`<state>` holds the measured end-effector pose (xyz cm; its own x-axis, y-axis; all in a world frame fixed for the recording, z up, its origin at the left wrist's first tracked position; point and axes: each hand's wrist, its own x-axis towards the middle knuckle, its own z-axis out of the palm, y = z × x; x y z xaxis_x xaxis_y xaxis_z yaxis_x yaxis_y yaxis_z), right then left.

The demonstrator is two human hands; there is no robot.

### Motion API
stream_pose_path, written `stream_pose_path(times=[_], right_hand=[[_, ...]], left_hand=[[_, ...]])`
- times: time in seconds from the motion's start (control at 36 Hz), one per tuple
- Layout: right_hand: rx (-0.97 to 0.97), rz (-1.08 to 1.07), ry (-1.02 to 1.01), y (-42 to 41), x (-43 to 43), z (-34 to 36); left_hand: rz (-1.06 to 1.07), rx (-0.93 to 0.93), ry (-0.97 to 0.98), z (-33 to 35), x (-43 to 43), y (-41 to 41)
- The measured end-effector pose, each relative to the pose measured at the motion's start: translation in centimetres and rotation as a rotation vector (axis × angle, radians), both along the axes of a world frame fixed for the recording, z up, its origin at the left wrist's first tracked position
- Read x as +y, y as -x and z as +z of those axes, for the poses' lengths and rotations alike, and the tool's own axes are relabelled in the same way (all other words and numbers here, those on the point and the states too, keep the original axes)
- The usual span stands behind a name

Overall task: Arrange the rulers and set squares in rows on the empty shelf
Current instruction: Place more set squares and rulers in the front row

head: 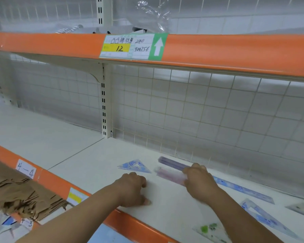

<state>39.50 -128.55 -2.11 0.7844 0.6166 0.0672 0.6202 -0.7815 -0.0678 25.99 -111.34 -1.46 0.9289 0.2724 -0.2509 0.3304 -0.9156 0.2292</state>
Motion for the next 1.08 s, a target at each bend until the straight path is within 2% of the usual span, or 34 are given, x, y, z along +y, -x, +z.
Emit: stream_pose_path(times=[0.5, 0.97, 1.08], right_hand=[[0.016, -0.078, -0.064, -6.6, 2.3, -1.4], [0.063, -0.068, -0.008, -7.3, 2.6, -2.2], [0.008, -0.093, -0.061, -6.5, 2.1, -1.7]], left_hand=[[0.083, 0.017, -0.048, 0.0, 0.4, 1.0], [0.12, 0.029, -0.074, -0.4, 1.3, 1.9], [0.108, 0.024, -0.073, -0.6, 1.1, 1.8]])
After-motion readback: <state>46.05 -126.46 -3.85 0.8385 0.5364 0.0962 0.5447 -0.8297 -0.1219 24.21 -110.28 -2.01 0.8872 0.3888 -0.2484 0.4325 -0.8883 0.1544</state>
